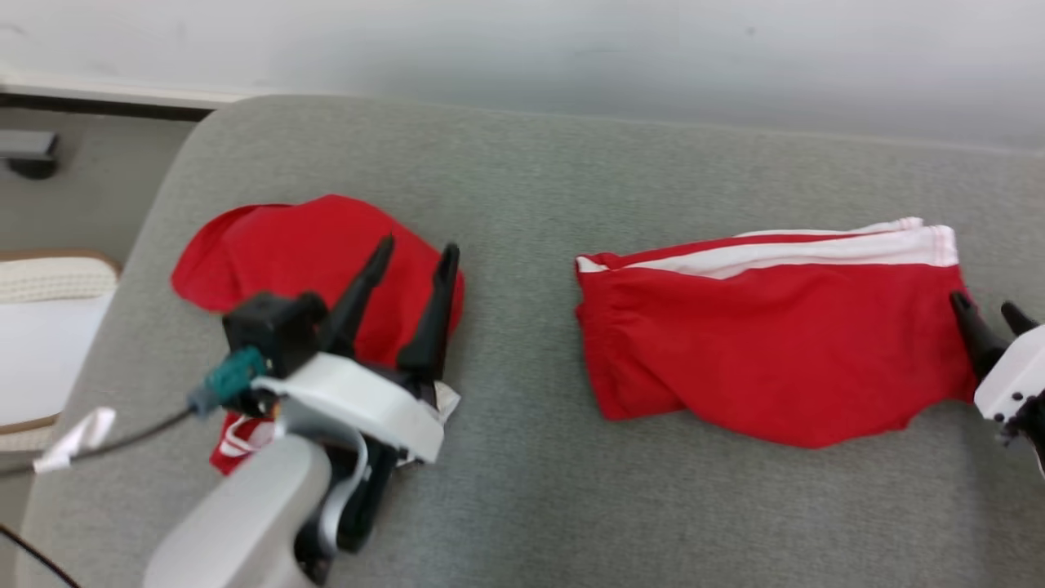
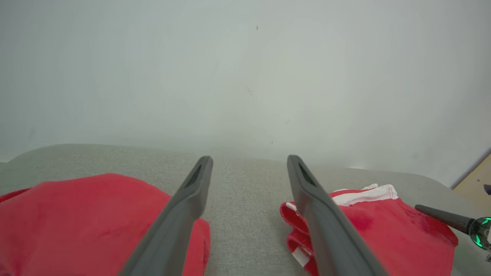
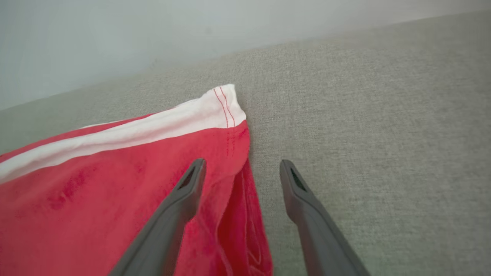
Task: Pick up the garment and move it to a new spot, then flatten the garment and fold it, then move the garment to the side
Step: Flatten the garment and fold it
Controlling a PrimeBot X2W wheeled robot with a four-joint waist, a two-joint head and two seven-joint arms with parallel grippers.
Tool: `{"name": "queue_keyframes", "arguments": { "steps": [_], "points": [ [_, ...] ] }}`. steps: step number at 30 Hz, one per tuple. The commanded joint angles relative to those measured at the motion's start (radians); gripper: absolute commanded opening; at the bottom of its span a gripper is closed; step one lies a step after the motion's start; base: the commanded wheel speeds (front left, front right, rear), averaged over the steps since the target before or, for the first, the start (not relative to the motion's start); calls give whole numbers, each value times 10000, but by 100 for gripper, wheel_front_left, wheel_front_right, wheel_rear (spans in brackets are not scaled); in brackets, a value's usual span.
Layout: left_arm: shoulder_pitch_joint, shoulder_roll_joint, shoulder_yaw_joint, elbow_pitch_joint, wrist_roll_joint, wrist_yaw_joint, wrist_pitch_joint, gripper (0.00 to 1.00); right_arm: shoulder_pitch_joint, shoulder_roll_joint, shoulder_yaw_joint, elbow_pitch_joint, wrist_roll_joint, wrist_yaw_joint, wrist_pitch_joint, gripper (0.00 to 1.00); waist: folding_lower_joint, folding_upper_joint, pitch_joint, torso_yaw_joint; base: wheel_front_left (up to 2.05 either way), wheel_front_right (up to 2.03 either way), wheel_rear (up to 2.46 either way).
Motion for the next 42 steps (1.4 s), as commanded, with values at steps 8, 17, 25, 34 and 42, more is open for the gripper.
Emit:
{"name": "queue_keyframes", "arguments": {
  "steps": [8, 17, 25, 34, 42],
  "points": [
    [1373, -436, 133, -401, 74, 95, -370, 100, 425, 194, 173, 1021, 441, -22, 1857, 100, 1, 0, -147, 660, 0, 0, 0],
    [2037, -959, 296, -288, 703, -57, -407, 100, 367, 463, 81, 811, 658, 3, 2424, 0, 1, 0, -337, 848, 0, 0, 0],
    [2692, -1370, 576, 115, 1252, -308, -413, 100, 609, 409, -211, 1122, 724, -9, 1346, 0, 1, 0, -967, 478, 0, 0, 0],
    [3287, -1552, 839, 571, 1749, -692, -406, 100, 1375, 196, -625, 638, 1002, -11, 313, 0, 1, 0, -1589, -378, 0, 0, 0],
    [3659, -1740, 1028, 681, 2381, -949, -407, 100, 1860, -115, -789, 580, 958, -11, -312, 0, 1, 0, -1946, -1021, 0, 0, 0]
  ]
}}
